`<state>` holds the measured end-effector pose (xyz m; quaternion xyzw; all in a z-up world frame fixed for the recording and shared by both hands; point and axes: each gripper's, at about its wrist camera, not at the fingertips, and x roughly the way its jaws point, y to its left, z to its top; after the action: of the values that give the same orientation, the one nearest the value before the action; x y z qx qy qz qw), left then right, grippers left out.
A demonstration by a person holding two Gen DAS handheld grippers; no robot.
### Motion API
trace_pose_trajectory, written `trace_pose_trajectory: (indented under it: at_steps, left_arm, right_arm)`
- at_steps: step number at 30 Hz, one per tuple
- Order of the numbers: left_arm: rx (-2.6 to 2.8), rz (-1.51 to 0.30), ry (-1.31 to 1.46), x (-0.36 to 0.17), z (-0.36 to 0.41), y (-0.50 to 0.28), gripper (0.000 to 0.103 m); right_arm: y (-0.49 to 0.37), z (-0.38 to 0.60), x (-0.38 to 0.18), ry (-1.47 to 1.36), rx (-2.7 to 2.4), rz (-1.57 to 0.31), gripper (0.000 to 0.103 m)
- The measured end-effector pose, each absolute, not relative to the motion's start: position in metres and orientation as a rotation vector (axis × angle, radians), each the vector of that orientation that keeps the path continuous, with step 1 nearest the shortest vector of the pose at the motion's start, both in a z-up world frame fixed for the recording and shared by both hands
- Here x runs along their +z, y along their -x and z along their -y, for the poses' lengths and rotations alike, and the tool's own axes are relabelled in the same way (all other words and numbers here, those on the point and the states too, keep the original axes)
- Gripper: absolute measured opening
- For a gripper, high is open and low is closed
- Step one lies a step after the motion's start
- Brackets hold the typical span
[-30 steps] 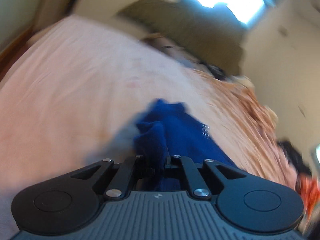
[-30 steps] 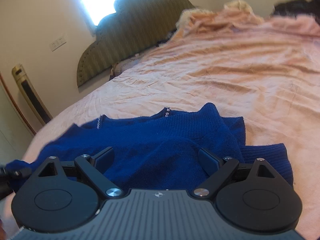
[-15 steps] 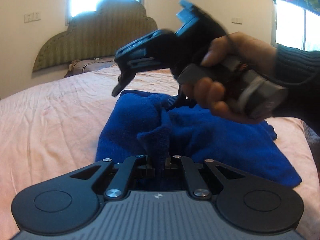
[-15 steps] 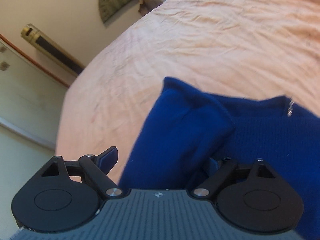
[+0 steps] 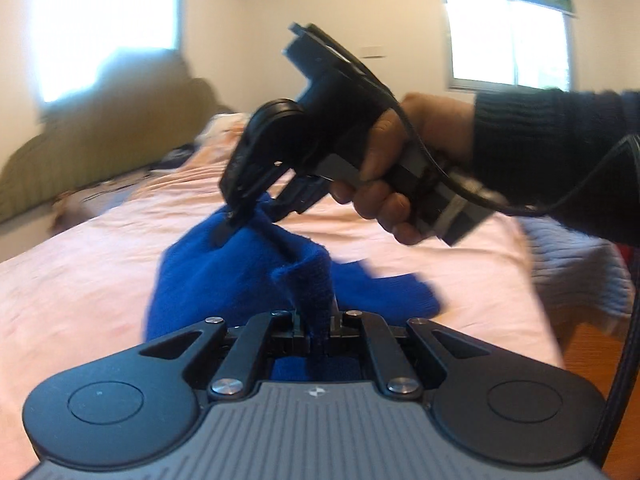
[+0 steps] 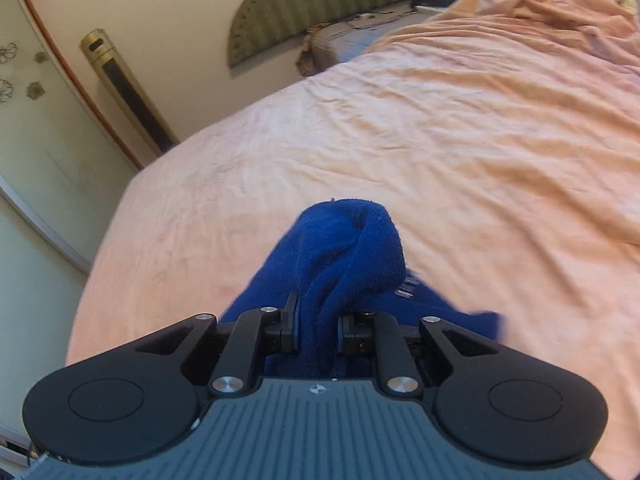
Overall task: Fold small clothes
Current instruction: 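Lift the held end with both tools and fold it over the bundle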
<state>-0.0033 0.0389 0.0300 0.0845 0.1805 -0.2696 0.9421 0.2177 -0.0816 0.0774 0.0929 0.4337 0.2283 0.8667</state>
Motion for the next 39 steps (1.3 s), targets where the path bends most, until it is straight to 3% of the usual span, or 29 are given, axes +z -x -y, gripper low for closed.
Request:
trace_pose_trajectory:
  at_steps: [9,17,19,20,21,23,24,25,27,31,33,34,35,36,37,39]
  left_arm:
    - [-0.631,-0.471,-0.288,-0.012,0.026,0.016,0.005]
    - [-0.643,-0.422,-0.345,-0.009,0.04,0.026,0.005]
    - [-0.656,-0.475,-0.381,-0.018,0.049,0.022,0.006]
    - [-0.673,-0.494,-0.399,-0.019,0.055,0.022,0.007]
    - [-0.69,-0.482,-0.41,-0.019,0.054,0.026,0.01]
    - [-0.746,-0.429,-0.402,-0.009,0.041,0.038,0.019]
    - [-0.786,-0.397,-0.397,-0.004,0.031,0.045,0.037]
    - [-0.814,-0.358,-0.395,-0.001,0.02,0.053,0.067]
    - [-0.801,-0.263,-0.404,0.002,-0.003,0.067,0.094]
    - [-0.777,-0.177,-0.533,-0.003,-0.008,0.078,0.093]
    - [-0.812,-0.173,-0.602,-0.011,0.009,0.077,0.092]
    - [-0.83,-0.167,-0.63,-0.015,0.018,0.076,0.083]
    - [-0.85,-0.162,-0.655,-0.016,0.026,0.076,0.075]
    - [-0.872,-0.168,-0.677,-0.016,0.034,0.075,0.056]
    - [-0.901,-0.193,-0.696,-0.017,0.042,0.071,0.041]
    - [-0.916,-0.248,-0.72,-0.022,0.054,0.059,0.036]
  right_arm:
    - [-0.169,0.18,0.023,-0.306,0.378,-0.89,0.018]
    - [-0.135,0.223,0.033,-0.371,0.366,-0.834,0.019]
    - [-0.137,0.227,0.02,-0.33,0.297,-0.906,0.043]
    - [-0.136,0.231,0.018,-0.33,0.264,-0.904,0.061]
    - [-0.132,0.237,0.02,-0.356,0.236,-0.873,0.065]
    - [-0.122,0.256,0.026,-0.438,0.211,-0.806,0.065]
    - [-0.118,0.264,0.028,-0.481,0.207,-0.789,0.065]
    - [-0.116,0.269,0.029,-0.506,0.211,-0.787,0.065]
    - [-0.114,0.267,0.028,-0.49,0.222,-0.813,0.065]
    - [-0.124,0.258,0.014,-0.475,0.192,-0.843,0.065]
    - [-0.132,0.255,0.007,-0.501,0.16,-0.854,0.057]
    - [-0.135,0.254,0.004,-0.508,0.165,-0.859,0.05]
    - [-0.136,0.252,0.003,-0.503,0.18,-0.858,0.031]
    - [-0.137,0.25,0.003,-0.495,0.206,-0.86,0.013]
    - [-0.137,0.248,0.004,-0.483,0.217,-0.862,0.014]
    - [-0.136,0.243,0.009,-0.431,0.223,-0.856,0.013]
